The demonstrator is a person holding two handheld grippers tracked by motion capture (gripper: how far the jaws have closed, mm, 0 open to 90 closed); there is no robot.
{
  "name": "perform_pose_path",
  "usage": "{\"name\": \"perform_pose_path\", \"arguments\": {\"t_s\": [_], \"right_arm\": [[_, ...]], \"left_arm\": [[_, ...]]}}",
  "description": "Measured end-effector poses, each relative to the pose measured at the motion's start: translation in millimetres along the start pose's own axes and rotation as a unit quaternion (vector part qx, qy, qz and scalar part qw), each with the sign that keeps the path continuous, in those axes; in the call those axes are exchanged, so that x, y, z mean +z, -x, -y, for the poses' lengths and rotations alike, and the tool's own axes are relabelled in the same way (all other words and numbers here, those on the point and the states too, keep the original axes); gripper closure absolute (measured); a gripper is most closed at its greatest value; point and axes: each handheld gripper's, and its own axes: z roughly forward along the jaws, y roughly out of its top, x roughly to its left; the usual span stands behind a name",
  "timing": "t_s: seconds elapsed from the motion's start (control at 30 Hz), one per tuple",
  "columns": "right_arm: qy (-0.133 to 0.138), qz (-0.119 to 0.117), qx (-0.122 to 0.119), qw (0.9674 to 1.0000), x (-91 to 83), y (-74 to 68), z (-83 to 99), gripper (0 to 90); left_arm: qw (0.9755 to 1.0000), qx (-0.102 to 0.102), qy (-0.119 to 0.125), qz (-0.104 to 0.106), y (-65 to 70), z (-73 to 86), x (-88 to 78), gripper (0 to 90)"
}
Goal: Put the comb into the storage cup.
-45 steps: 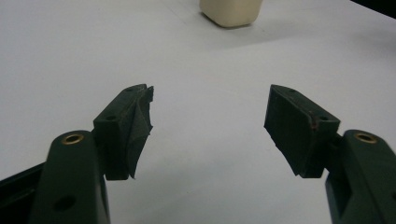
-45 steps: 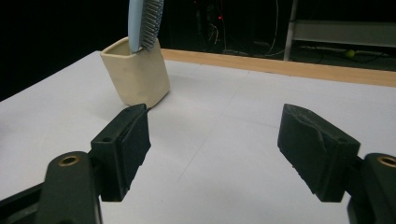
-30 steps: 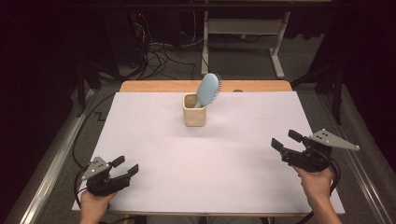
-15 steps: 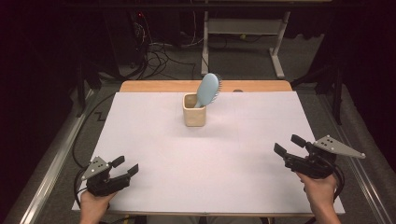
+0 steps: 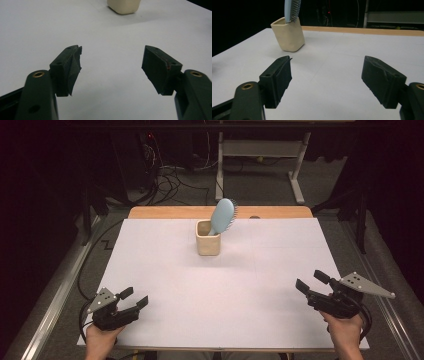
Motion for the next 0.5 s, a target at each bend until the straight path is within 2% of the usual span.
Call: {"name": "perform_pose_path", "arguments": {"t_s": [0.5], "right_arm": [[0.000, 0.002, 0.013, 0.9999, -9.5, 4.0, 17.1, 24.4]], "left_arm": [[1.0000, 0.000, -0.001, 0.000, -0.5, 0.2, -0.3, 31.9]]}}
